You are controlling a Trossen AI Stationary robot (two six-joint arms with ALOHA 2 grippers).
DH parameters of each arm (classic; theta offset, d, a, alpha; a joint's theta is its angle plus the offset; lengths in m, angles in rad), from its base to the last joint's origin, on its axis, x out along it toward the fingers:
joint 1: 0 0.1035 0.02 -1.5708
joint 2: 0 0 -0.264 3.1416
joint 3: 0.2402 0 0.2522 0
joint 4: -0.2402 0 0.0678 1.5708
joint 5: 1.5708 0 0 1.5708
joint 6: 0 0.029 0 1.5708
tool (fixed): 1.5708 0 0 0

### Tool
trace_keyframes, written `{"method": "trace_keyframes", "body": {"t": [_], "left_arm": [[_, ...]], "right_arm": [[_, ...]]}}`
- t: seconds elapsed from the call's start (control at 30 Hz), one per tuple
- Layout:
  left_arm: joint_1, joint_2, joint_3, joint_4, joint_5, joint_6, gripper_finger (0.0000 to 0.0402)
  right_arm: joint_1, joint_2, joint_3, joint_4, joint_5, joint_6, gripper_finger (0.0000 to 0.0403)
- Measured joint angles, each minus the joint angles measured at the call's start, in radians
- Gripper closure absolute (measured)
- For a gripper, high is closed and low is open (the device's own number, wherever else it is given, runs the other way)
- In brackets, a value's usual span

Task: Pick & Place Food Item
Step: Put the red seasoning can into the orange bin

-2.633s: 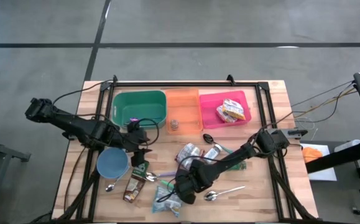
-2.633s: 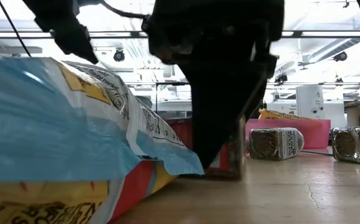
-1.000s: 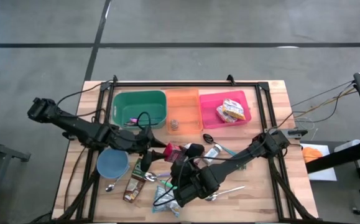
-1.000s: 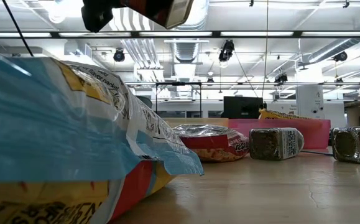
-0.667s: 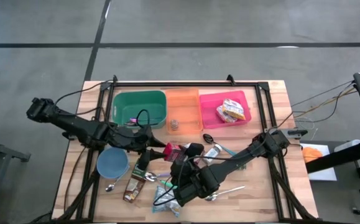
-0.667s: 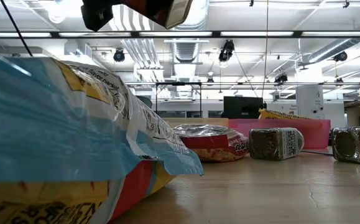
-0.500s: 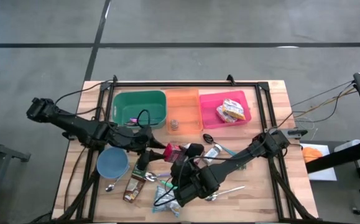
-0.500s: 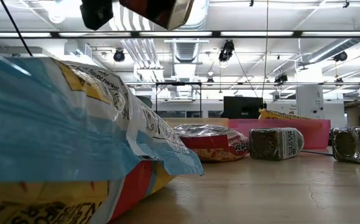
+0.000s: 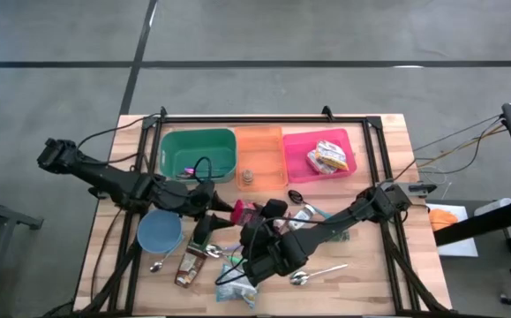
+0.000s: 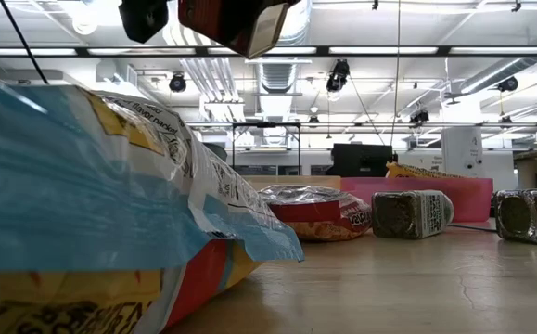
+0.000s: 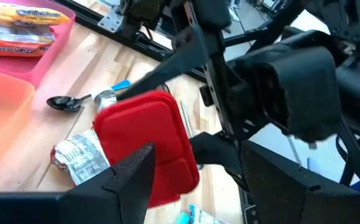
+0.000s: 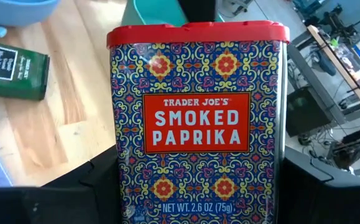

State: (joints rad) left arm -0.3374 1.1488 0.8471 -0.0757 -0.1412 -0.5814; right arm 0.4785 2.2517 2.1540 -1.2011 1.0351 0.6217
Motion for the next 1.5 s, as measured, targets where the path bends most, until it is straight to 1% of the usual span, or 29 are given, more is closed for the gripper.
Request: {"method": "trace_keyframes", "body": {"t": [0.17,0.37,0.43,0.53,0.7,0.83,0.9,1.13,1.23,1.33,1.5], "left_arm": [[-0.002,0.003,0.0,0.0,0.011,0.028,0.0151],[0.001,0.01,-0.001,-0.011,0.026,-0.064,0.0116],[0.001,0.011,-0.002,-0.002,0.03,-0.078,0.0112],[0.003,0.01,-0.001,0.031,0.028,-0.056,0.0111],[0.005,0.01,-0.001,0.012,-0.047,-0.067,0.011],[0.01,0.012,-0.002,-0.024,-0.054,-0.074,0.0102],[0.011,0.016,-0.002,-0.031,-0.053,-0.074,0.0089],[0.014,0.047,-0.001,-0.018,-0.053,-0.108,0.0022],[0.015,0.061,0.002,-0.003,-0.054,-0.107,0.0005],[0.016,0.084,0.002,0.035,-0.06,-0.104,0.0007],[0.027,0.12,0.002,0.068,-0.061,-0.074,0.0037]], "right_arm": [[0.001,0.0,0.0,0.002,-0.023,-0.001,0.0129],[0.0,0.0,0.0,0.003,-0.024,-0.001,0.0129],[0.0,0.0,0.0,0.002,-0.026,-0.001,0.0129],[0.001,0.0,0.0,0.002,-0.026,-0.001,0.0129],[0.001,0.0,0.0,0.002,-0.035,-0.001,0.0129],[0.001,0.0,0.0,0.002,-0.042,-0.001,0.0129],[0.001,0.0,0.0,0.003,-0.043,-0.001,0.0129],[-0.001,0.0,0.0,0.007,-0.048,-0.002,0.0129],[-0.004,0.0,0.0,0.008,-0.049,-0.005,0.0129],[-0.006,0.0,0.0,0.011,-0.049,-0.007,0.0129],[-0.008,0.0,0.0,0.015,-0.045,-0.013,0.0129]]}}
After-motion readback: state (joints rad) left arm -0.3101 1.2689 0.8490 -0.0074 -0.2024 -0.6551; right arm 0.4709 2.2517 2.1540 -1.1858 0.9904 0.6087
